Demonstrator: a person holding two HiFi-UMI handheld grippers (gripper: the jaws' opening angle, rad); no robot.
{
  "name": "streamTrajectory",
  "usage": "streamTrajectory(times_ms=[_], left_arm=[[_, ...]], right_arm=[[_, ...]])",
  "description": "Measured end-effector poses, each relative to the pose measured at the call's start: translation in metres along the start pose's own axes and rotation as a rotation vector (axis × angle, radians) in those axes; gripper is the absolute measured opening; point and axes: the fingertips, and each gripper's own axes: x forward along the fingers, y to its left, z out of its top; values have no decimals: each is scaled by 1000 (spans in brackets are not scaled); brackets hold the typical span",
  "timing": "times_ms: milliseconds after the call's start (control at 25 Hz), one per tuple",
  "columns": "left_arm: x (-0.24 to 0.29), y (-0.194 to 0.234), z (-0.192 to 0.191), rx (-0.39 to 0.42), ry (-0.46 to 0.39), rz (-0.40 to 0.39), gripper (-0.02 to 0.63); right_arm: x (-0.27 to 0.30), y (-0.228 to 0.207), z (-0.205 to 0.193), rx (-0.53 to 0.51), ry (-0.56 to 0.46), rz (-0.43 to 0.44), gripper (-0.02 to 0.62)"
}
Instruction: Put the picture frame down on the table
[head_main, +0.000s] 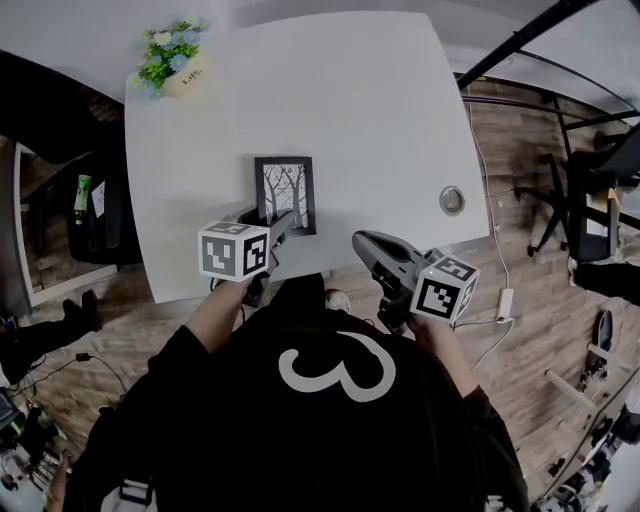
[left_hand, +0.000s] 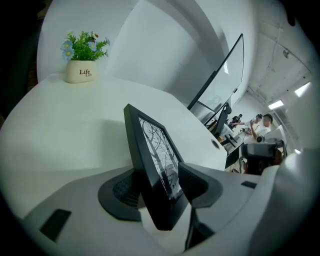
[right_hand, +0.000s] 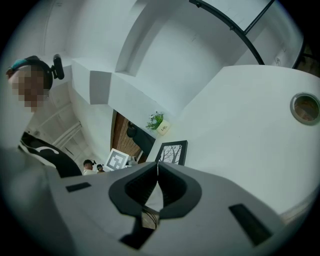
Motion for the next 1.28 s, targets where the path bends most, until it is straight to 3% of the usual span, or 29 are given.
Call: streamTrajectory(times_ms=[880,1280], left_arm=[[-5,6,-11,3,-21,104,267],[-6,5,-12,2,-35,115,291]], right_arm=[[-10,1,-17,10,35,34,25],[-28,2,-19,0,19,29,25]])
